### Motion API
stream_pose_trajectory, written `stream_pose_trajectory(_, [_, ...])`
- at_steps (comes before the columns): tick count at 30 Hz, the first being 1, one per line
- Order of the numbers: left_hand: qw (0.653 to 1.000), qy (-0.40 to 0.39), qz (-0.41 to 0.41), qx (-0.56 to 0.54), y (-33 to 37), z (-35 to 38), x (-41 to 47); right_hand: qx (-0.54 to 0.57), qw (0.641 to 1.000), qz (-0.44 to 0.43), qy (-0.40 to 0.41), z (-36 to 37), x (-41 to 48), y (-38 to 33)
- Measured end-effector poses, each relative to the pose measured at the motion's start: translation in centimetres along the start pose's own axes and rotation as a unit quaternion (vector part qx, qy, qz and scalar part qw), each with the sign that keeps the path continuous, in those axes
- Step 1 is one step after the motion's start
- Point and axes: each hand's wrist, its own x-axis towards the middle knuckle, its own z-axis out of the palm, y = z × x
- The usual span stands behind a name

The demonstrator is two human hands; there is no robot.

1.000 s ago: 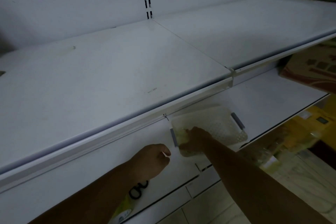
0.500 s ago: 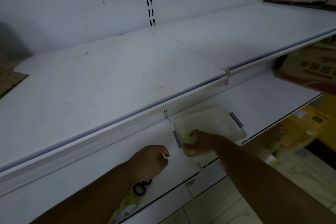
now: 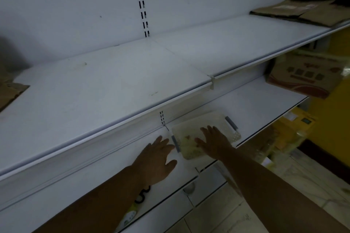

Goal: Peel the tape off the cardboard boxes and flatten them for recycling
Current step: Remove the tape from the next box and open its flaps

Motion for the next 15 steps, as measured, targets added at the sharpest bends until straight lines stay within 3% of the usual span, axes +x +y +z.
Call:
stream_pose_trajectory(5, [0.994, -0.025, 0.063, 0.089, 4.5, -2.4, 1.4, -0.092, 0.996, 0.024, -0.003, -2.3, -6.1, 2.0])
stream_pose_trajectory(9, [0.988, -0.033, 0.140, 0.060, 11.3, -5.0, 1.0, -0.133, 0.988, 0.080, 0.000, -5.8, -11.8, 3.4])
stream_pose_trajectory(15, [0.951, 0.106, 0.287, 0.038, 19.9, -14.4, -2.6, -0.170, 0.967, 0.162, 0.100, -17.3, -19.3, 4.5])
